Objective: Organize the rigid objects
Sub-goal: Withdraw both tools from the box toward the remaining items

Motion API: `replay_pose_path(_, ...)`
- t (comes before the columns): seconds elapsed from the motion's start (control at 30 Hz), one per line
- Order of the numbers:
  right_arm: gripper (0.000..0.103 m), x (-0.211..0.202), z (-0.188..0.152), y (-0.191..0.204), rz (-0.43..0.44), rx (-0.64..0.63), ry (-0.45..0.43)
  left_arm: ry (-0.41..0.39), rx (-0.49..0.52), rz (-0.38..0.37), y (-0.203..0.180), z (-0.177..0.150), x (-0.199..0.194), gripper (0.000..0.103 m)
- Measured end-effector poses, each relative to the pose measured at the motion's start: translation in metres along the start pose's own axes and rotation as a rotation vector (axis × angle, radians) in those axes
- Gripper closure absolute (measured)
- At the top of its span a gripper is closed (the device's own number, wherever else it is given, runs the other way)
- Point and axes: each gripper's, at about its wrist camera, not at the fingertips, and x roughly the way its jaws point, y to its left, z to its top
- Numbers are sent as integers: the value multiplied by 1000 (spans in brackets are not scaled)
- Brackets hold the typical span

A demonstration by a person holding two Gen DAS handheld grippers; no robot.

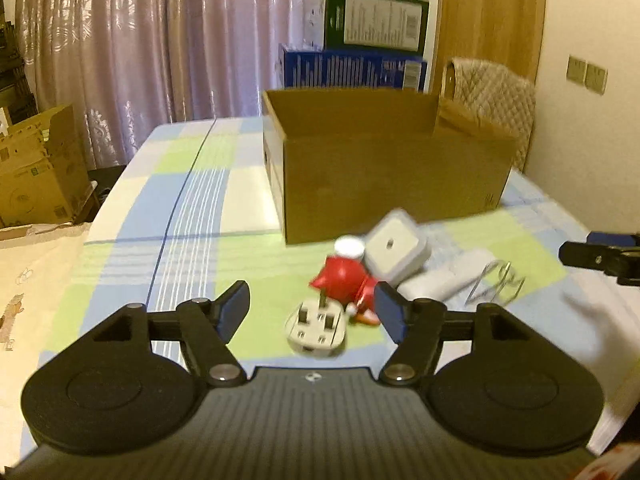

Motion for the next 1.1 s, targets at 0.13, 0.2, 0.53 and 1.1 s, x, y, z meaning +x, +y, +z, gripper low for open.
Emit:
replay_pose_path(0.13,12,13,-12,2,-2,-19,44,16,9,-15,0,-8,12,32)
replay_pose_path(0.2,10,19,-16,4,-12,-27,57,22,1,-26,1,-12,17,29)
replay_pose_path(0.53,9,60,-25,15,-13,-78,128,57,35,-14,-4,-19,36,24)
replay_pose_path(1.1,18,92,-30,10,-23,-74,149,81,6,-29,-3,-18,50,24)
